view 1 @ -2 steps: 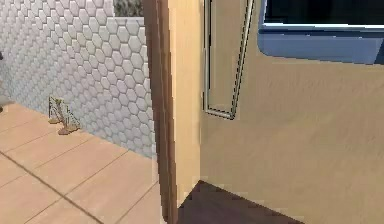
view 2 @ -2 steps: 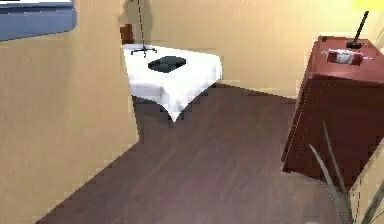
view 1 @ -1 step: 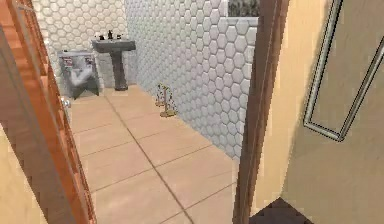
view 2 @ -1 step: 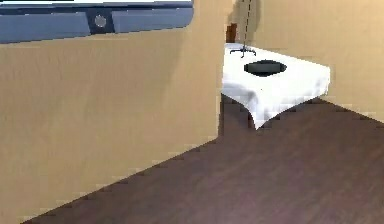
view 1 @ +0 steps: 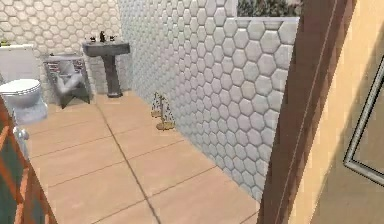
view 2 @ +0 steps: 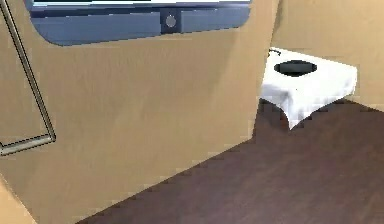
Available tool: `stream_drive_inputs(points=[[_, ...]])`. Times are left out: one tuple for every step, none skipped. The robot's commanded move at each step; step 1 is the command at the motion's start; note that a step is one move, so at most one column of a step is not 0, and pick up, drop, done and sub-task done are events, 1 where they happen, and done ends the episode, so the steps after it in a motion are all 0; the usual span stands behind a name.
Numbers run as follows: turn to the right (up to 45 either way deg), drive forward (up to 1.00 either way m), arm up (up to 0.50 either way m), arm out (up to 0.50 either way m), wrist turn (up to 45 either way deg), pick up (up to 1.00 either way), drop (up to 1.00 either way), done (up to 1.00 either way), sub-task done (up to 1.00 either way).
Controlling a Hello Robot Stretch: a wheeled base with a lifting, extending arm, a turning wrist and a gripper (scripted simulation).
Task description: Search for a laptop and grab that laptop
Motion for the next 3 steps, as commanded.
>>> stream_drive_inputs(points=[[-12.0, 0.0, 0.0, 0.0, 0.0, 0.0, 0.0, 0.0, 0.0], [0.0, 1.0, 0.0, 0.0, 0.0, 0.0, 0.0, 0.0, 0.0], [-15.0, 0.0, 0.0, 0.0, 0.0, 0.0, 0.0, 0.0, 0.0]])
